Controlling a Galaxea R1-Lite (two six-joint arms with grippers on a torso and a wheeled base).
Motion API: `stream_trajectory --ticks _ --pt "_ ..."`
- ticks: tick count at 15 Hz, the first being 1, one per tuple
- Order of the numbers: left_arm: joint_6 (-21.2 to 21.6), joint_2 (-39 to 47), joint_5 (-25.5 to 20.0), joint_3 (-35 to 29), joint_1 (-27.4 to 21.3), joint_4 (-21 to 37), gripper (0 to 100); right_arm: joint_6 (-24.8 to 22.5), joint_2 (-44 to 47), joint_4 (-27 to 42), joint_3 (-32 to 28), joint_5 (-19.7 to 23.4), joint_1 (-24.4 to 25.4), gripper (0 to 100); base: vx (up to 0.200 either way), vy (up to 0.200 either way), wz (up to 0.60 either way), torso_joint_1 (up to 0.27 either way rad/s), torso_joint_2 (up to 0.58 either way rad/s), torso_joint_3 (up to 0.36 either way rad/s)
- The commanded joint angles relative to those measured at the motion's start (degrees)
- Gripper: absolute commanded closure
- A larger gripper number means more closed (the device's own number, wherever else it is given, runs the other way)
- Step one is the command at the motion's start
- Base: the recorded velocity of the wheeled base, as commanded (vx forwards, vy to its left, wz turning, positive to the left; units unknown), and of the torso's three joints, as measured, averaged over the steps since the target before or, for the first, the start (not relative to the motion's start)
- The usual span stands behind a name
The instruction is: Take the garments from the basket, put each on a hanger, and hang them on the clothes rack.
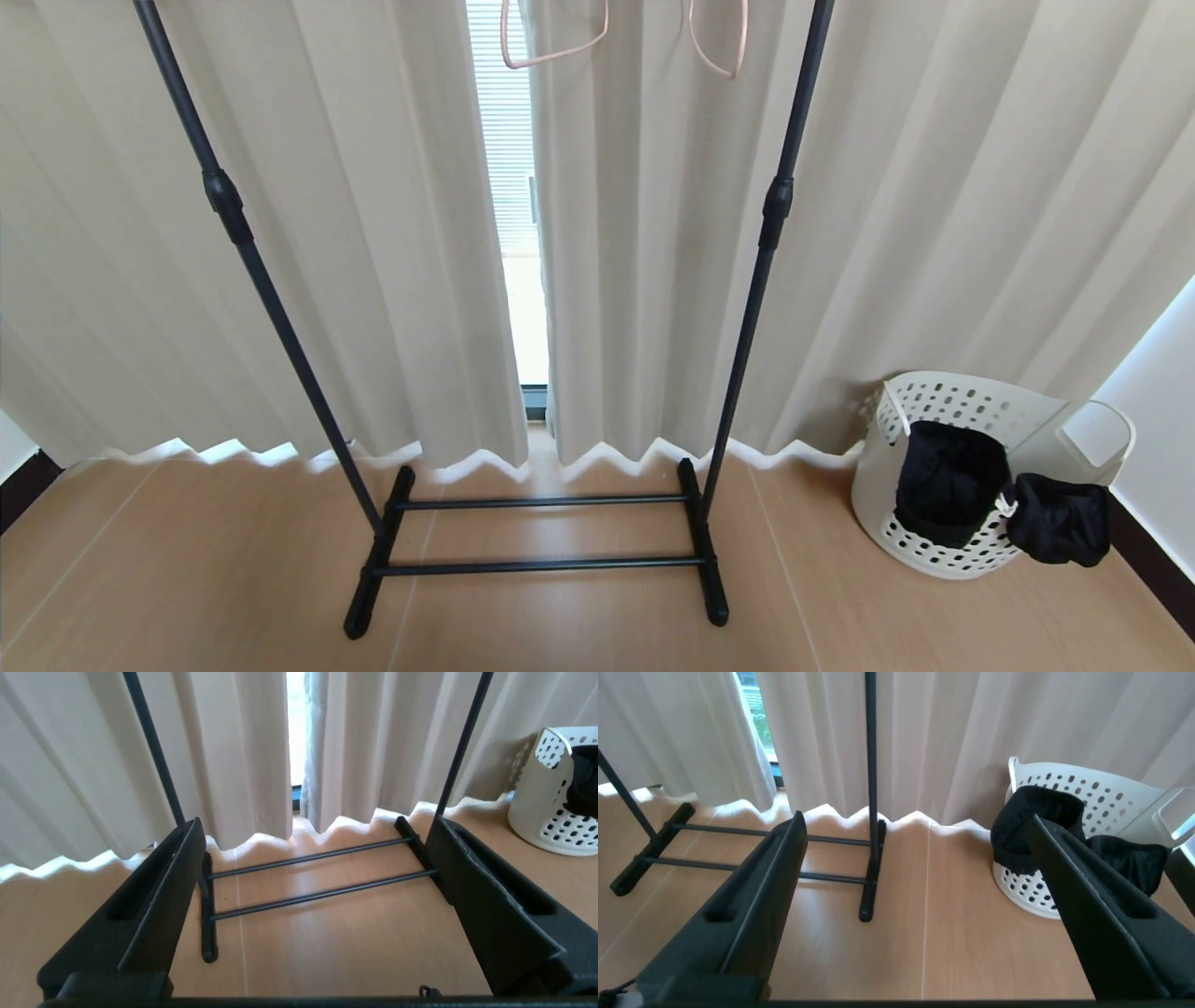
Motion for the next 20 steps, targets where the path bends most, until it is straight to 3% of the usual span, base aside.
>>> stream_trajectory --ticks 1,10,13,20 --pt "0.0 0.1 0.0 0.0 0.0 0.0 0 0.0 0.0 0.0 0.0 0.0 0.0 0 0.000 0.000 0.00 0.000 0.00 0.000" --pt "0.0 0.1 0.0 0.0 0.0 0.0 0 0.0 0.0 0.0 0.0 0.0 0.1 0 0.000 0.000 -0.53 -0.002 0.00 0.001" --pt "0.1 0.1 -0.1 0.0 0.0 0.0 0 0.0 0.0 0.0 0.0 0.0 0.1 0 0.000 0.000 0.00 0.000 0.00 0.000" --pt "0.0 0.1 0.0 0.0 0.0 0.0 0 0.0 0.0 0.0 0.0 0.0 0.0 0 0.000 -0.200 0.00 0.000 0.00 0.001"
